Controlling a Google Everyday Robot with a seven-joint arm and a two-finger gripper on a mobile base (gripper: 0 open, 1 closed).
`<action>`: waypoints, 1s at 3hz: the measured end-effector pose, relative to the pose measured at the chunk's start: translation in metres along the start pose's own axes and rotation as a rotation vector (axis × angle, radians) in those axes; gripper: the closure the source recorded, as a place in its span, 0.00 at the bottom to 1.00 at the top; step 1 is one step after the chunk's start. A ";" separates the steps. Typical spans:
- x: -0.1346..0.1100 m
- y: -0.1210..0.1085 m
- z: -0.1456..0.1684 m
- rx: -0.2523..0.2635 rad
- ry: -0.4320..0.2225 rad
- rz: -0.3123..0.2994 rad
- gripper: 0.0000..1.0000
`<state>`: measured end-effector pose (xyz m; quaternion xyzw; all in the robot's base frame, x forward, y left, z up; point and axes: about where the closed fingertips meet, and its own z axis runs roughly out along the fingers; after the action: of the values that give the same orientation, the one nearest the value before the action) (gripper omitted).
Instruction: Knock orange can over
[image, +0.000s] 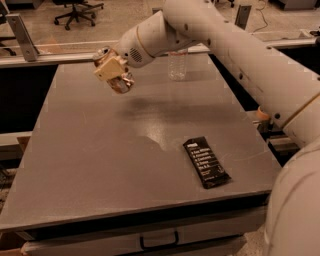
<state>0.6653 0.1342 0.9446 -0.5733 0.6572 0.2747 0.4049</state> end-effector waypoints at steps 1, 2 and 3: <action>0.041 0.026 -0.005 -0.088 0.211 -0.008 1.00; 0.079 0.052 -0.004 -0.194 0.392 -0.009 0.82; 0.087 0.062 0.000 -0.245 0.456 -0.026 0.60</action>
Offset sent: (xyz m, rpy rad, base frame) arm -0.0814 -0.0597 -0.1013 -0.5871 0.2746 0.2086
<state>0.6032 0.1001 0.8640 -0.6734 0.6860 0.2107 0.1776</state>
